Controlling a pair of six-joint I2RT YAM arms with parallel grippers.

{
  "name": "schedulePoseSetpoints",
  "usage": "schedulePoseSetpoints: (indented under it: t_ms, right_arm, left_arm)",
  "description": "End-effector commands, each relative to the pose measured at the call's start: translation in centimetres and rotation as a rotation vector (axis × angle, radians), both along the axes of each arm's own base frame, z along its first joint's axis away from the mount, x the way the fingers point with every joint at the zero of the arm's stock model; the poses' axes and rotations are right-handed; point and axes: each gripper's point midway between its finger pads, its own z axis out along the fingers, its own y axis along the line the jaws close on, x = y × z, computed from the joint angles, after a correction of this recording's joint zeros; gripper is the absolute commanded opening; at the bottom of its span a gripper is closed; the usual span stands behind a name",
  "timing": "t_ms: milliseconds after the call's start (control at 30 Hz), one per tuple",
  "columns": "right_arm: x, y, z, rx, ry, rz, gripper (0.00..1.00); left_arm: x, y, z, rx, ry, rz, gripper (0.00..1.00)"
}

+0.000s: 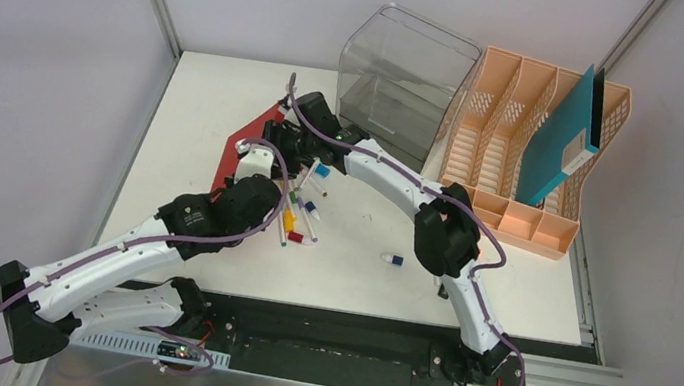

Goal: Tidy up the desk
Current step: Pick up the folder from the corner of the board.

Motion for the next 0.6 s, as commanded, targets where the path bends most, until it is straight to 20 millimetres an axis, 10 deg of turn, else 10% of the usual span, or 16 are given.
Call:
schedulePoseSetpoints:
  t_ms: [0,133,267,400,567]
  right_arm:
    - [0.3,0.7,0.7,-0.011,-0.070,0.001,0.52]
    - [0.6,0.5,0.5,-0.033,-0.089,-0.009,0.37]
    - [0.8,0.2,0.4,-0.045,-0.121,-0.006,0.01]
    - [0.9,0.0,1.7,-0.025,-0.164,0.020,0.00]
    - [-0.8,-0.6,5.9,0.097,-0.281,0.186,0.00]
  left_arm:
    - [-0.6,-4.8,0.8,-0.196,0.015,-0.106,0.00]
    - [-1.2,-5.2,0.6,-0.222,0.025,-0.121,0.00]
    - [-1.8,-5.4,0.7,-0.258,0.025,-0.139,0.00]
    - [-2.6,-5.5,1.2,-0.291,0.022,-0.190,0.02]
    - [-3.9,-4.2,3.7,-0.361,-0.067,-0.257,0.52]
